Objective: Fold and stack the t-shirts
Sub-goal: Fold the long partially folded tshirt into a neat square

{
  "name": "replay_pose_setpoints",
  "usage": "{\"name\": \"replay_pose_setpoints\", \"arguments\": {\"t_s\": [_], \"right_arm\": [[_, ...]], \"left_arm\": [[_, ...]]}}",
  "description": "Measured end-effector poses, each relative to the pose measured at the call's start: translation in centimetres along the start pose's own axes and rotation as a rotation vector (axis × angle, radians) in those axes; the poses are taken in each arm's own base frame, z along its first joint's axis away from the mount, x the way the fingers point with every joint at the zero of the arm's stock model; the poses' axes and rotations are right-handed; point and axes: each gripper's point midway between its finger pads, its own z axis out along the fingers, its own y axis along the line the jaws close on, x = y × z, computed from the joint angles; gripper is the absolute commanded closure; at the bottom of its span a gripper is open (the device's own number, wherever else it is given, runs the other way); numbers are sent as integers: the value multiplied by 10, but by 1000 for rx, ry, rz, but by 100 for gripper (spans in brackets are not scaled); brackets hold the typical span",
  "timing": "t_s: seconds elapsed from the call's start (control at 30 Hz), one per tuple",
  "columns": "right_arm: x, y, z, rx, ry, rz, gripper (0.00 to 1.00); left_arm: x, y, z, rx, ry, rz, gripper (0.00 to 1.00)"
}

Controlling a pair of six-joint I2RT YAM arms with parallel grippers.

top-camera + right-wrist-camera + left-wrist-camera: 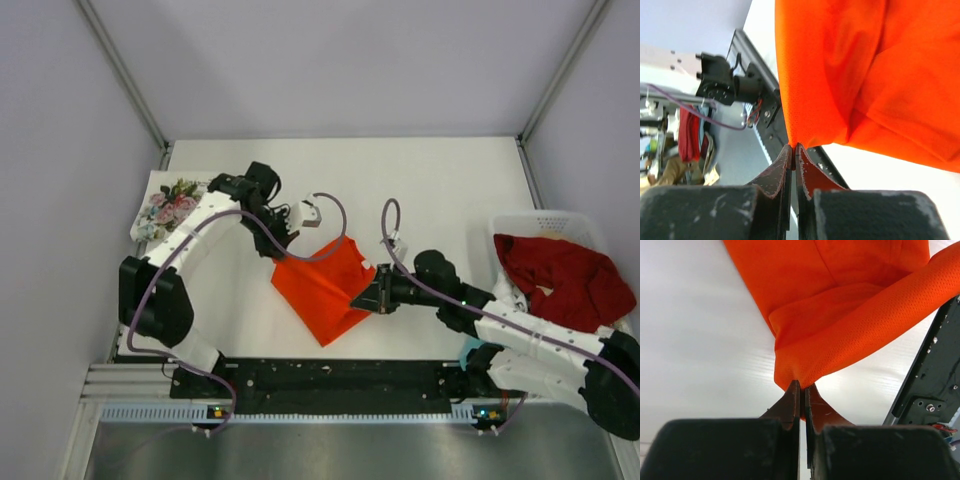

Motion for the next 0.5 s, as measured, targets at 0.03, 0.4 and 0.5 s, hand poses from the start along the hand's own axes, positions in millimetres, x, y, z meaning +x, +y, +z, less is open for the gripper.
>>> {"name": "replay_pose_setpoints", "arguments": {"t_s": [0.03,0.4,0.5], "right_arm": [[-5,-6,-5,17,-25,10,100],[-40,-89,-46,252,-197,169,100],[-38,-106,-51,310,-194,214,100]], "left_arm": [[-4,3,3,4,-2,6,100],[-78,38,43,23,-30,56,100],[-97,44,54,14,-50,65,100]]}}
